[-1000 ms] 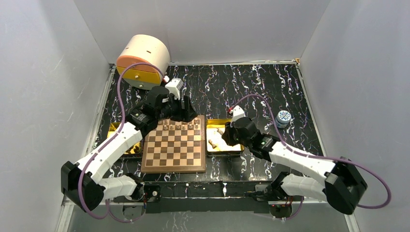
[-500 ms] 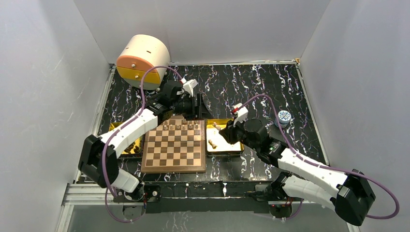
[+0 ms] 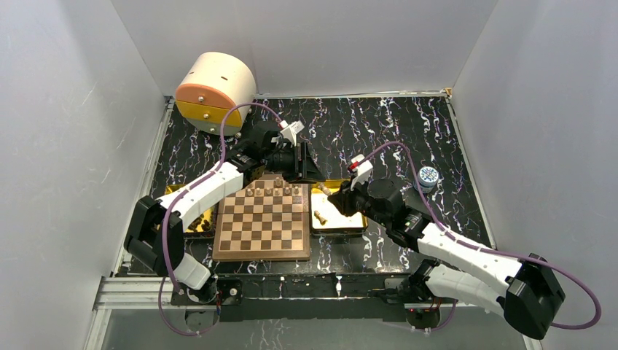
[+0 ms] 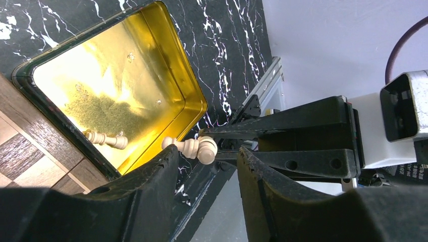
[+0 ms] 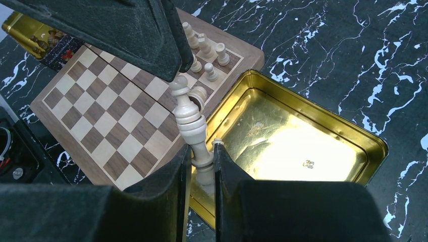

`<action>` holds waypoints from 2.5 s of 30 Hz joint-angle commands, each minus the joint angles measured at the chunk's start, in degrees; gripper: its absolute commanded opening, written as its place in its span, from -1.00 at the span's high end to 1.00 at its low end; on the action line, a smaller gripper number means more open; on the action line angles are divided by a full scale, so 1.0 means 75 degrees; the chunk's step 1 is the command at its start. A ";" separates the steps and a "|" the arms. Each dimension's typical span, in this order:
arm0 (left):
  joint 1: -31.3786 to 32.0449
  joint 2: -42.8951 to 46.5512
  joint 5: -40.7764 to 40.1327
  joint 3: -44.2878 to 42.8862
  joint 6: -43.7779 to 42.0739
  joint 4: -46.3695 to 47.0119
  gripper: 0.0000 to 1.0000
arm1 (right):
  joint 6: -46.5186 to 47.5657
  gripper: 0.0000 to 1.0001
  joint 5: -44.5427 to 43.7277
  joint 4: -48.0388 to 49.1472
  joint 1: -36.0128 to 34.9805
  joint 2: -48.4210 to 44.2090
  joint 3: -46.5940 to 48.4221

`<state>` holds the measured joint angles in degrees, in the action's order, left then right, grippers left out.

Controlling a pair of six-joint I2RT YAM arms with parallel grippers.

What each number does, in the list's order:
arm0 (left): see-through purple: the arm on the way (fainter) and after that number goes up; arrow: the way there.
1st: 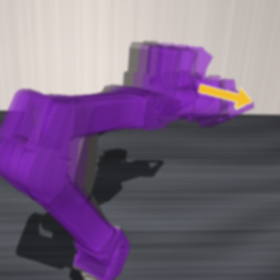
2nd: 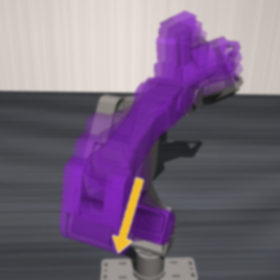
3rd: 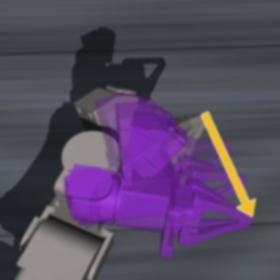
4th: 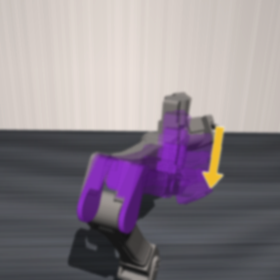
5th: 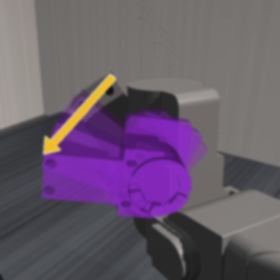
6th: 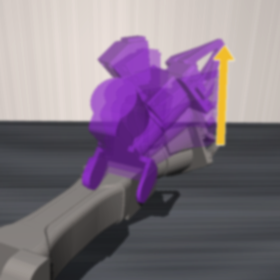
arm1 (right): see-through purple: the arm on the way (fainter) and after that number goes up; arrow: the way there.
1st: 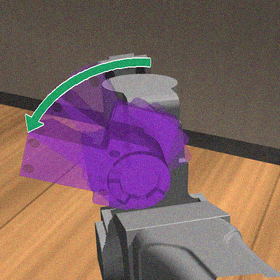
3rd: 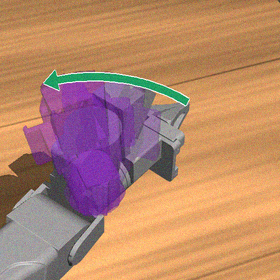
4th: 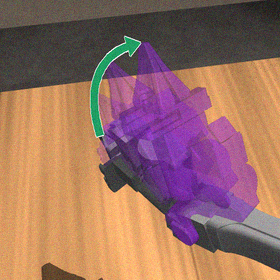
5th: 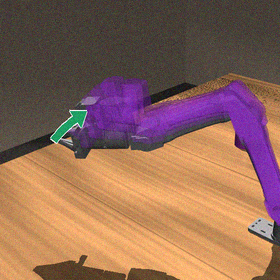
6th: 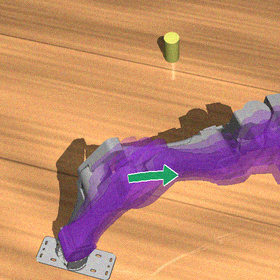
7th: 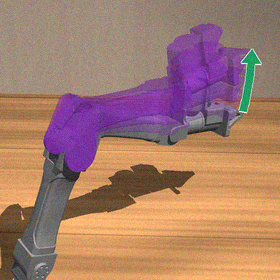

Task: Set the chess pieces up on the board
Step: Place the chess piece on the chessboard.

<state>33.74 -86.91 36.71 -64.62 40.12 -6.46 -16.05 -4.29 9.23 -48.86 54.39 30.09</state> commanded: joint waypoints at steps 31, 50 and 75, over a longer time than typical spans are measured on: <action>0.0236 -0.0189 0.0468 -0.0305 -0.0230 -0.0112 0.83 | 0.0108 0.82 0.0037 0.0492 -0.0014 0.0138 0.0031; 0.0208 0.0307 -0.2633 -0.1113 -0.1745 -0.2130 0.95 | -0.0204 0.81 -0.0273 0.0116 -0.0015 -0.0270 -0.0675; -0.1881 0.2399 -0.7519 0.1447 -0.1791 -0.2408 1.00 | -0.0173 0.79 -0.0185 0.0070 -0.0021 -0.0206 -0.0481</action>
<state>22.59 -71.55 -18.44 -56.95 22.35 -28.34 -17.61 -5.43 7.79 -48.86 53.49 24.53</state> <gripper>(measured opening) 0.123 0.262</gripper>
